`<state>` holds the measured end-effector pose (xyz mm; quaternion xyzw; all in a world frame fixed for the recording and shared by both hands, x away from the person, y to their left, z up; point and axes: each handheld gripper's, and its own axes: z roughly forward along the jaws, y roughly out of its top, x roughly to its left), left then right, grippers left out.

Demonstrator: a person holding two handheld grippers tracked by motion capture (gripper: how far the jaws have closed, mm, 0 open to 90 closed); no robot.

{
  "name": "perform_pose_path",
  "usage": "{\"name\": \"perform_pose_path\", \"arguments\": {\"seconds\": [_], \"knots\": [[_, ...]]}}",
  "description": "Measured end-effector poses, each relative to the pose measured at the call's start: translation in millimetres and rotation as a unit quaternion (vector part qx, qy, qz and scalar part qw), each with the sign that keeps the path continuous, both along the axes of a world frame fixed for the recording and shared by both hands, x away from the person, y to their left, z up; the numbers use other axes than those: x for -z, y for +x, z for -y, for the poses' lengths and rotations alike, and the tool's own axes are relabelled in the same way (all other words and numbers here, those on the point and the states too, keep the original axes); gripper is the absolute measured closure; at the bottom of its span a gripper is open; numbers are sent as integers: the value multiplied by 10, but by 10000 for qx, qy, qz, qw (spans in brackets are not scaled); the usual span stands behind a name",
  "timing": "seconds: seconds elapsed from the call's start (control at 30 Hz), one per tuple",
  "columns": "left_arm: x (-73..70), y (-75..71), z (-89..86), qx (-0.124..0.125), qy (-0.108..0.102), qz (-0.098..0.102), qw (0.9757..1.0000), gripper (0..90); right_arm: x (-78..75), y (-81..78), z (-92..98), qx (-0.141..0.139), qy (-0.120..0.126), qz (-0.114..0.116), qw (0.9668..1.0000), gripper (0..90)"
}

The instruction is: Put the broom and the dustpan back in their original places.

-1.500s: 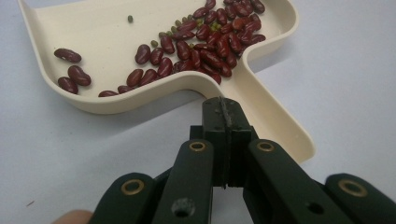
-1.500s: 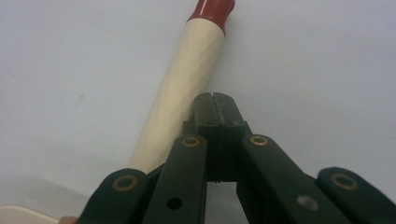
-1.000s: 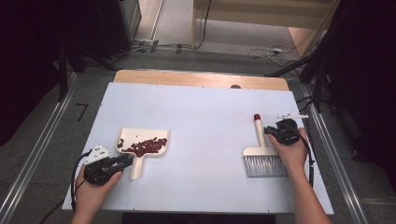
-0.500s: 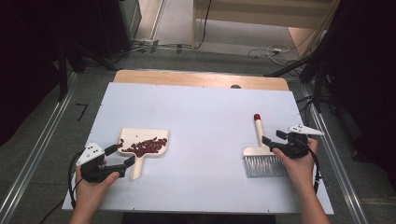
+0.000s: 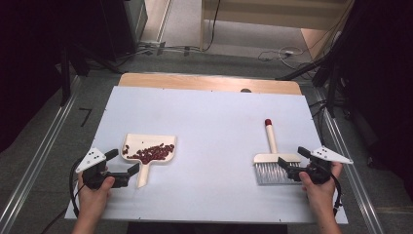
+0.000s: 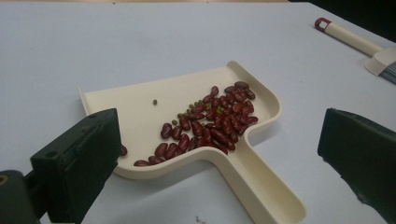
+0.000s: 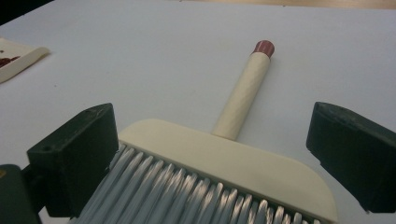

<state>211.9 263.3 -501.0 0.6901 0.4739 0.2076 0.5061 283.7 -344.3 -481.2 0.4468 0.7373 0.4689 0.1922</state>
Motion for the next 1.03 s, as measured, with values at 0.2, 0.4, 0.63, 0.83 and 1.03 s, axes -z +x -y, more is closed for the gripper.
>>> {"name": "perform_pose_path", "arguments": {"seconds": [0.2,0.4,0.63,0.83,1.03], "knots": [[25,6,-25,12,6,38,10000,0,37,-129,130,33,95,85,9999,0],[61,0,-70,1,-4,134,9999,0,139,-268,268,74,155,103,9998,0],[85,-18,-117,-78,-94,238,9996,0,166,-449,448,159,236,277,9992,0],[107,-15,-97,-77,-52,224,9997,0,205,-475,541,375,229,286,9986,0],[116,-7,-81,-97,-4,196,9998,0,234,-469,509,351,172,294,9988,0]]}}
